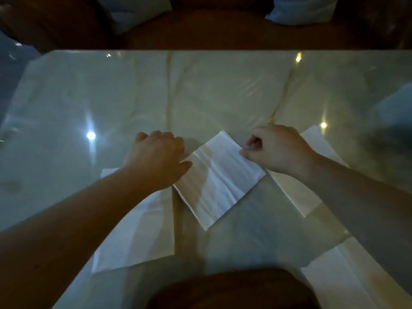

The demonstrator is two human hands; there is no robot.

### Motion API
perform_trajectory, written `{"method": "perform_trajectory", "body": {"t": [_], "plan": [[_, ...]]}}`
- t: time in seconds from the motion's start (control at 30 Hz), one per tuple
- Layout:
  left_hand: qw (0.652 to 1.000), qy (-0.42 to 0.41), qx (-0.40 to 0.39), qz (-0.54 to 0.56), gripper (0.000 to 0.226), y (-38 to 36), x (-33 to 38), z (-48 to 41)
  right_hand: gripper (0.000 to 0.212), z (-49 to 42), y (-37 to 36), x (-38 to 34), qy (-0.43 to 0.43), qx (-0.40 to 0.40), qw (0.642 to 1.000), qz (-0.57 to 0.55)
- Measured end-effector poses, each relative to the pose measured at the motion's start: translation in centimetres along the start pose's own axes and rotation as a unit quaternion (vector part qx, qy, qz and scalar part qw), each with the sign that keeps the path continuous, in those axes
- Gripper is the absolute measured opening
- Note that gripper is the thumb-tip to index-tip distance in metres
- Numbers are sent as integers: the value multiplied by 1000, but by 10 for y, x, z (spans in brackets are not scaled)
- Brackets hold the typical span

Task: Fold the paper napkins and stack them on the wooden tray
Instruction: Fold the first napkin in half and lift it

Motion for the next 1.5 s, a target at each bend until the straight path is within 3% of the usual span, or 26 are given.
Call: {"method": "perform_trajectory", "body": {"t": [0.27, 0.47, 0.6, 0.77, 0.87, 0.93, 1.03, 1.07, 1.2, 1.5], "plan": [[999, -14, 44, 12, 30, -11, 6, -4, 20, -11, -10, 6, 29, -21, 998, 51], [993, -5, 92, 68, 22, 2, 18, 15, 11, -20, 11, -2, 78, 37, 996, -5], [992, 3, 108, 64, 25, 5, 29, 35, 9, -32, 21, -20, 136, 45, 990, -12], [996, -9, 66, 52, 33, -7, 38, 48, 9, -41, 10, -42, 197, 21, 980, 2], [990, 4, 111, 84, 24, 0, 26, 42, 10, -38, 2, -45, 207, 18, 978, 4], [982, 29, 139, 122, 43, 5, 16, 30, 10, -33, 1, -45, 212, 20, 977, -6], [979, 40, 95, 176, 81, 3, 10, 7, 10, -21, 3, -46, 228, 18, 973, -23], [982, 32, 78, 171, 77, 2, 11, 2, 11, -16, 4, -46, 236, 20, 971, -20], [984, -45, 106, 135, 15, 17, 26, 14, 11, 12, 13, -51, 284, 54, 957, -36], [979, -150, 124, 58, 9, 8, 70, 85, 14, 85, -14, -38, 378, 80, 921, 55]]}}
Point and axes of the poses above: each hand's wrist, its own z-axis away from the middle knuckle, its own y-axis out of the back of the hand, x = y × z, the point moved 6 cm from there along -z, towards the middle knuckle
